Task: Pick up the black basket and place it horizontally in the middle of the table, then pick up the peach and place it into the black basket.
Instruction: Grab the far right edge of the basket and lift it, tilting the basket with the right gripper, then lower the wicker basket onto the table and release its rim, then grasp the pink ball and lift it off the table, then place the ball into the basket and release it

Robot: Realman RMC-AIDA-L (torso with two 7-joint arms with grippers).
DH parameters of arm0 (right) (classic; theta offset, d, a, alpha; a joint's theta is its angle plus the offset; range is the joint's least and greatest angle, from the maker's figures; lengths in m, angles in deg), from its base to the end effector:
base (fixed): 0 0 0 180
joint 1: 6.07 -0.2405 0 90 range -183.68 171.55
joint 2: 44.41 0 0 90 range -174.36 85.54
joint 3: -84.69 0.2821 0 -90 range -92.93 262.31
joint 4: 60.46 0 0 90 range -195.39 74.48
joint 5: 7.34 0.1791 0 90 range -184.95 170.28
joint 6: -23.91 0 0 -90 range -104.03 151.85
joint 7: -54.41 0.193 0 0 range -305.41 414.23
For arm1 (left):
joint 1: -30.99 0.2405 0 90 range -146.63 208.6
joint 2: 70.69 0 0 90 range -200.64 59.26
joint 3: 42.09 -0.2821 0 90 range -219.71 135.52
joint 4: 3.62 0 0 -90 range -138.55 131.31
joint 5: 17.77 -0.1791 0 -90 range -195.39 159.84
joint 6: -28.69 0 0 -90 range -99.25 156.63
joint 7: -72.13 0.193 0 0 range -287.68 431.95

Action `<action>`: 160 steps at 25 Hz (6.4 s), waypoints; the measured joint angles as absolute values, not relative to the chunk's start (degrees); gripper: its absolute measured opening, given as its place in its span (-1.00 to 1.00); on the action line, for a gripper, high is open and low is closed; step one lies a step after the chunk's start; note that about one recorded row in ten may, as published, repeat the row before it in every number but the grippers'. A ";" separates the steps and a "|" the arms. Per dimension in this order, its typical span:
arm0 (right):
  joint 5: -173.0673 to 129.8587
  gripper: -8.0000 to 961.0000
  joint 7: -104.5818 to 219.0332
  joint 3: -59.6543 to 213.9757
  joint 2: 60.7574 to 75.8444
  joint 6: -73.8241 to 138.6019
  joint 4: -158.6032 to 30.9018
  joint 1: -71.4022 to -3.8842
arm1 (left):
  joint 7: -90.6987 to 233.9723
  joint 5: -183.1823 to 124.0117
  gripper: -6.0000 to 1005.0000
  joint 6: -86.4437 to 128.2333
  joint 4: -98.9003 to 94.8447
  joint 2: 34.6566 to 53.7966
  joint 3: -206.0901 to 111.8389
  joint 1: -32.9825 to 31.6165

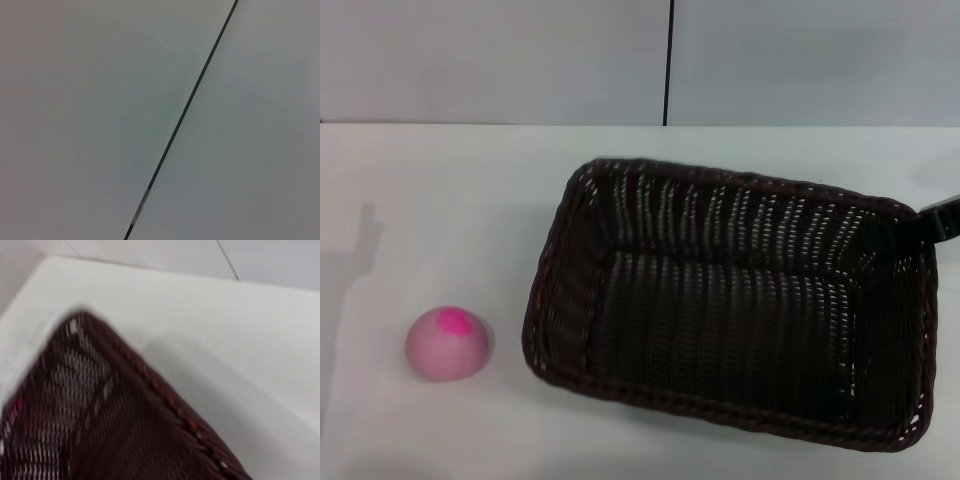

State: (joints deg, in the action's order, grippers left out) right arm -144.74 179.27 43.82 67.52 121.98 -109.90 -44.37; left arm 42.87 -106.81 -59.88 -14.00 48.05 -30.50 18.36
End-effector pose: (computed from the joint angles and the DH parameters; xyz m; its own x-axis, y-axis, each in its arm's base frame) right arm 0.2653 0.3542 -0.0033 0.5798 -0.8040 -0.1318 -0.8147 -0.5721 -0.0947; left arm -0.3584 0.2801 0.0258 0.3388 -0.1937 0.9207 0.9365 -0.0244 -0.3498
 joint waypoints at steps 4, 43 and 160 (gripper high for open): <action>-143.12 -0.61 176.87 44.10 67.51 121.99 -109.54 -44.31 | 42.87 -106.80 0.61 -59.88 -13.99 48.04 -30.50 18.33; -135.88 -0.45 157.57 41.69 66.70 117.57 -95.34 -47.34 | 42.87 -106.80 0.59 -58.58 -15.49 48.05 -32.45 16.72; -84.52 0.31 118.07 59.93 74.15 95.98 -75.74 -28.04 | 27.57 -118.47 0.05 -71.52 3.84 47.78 -68.87 10.54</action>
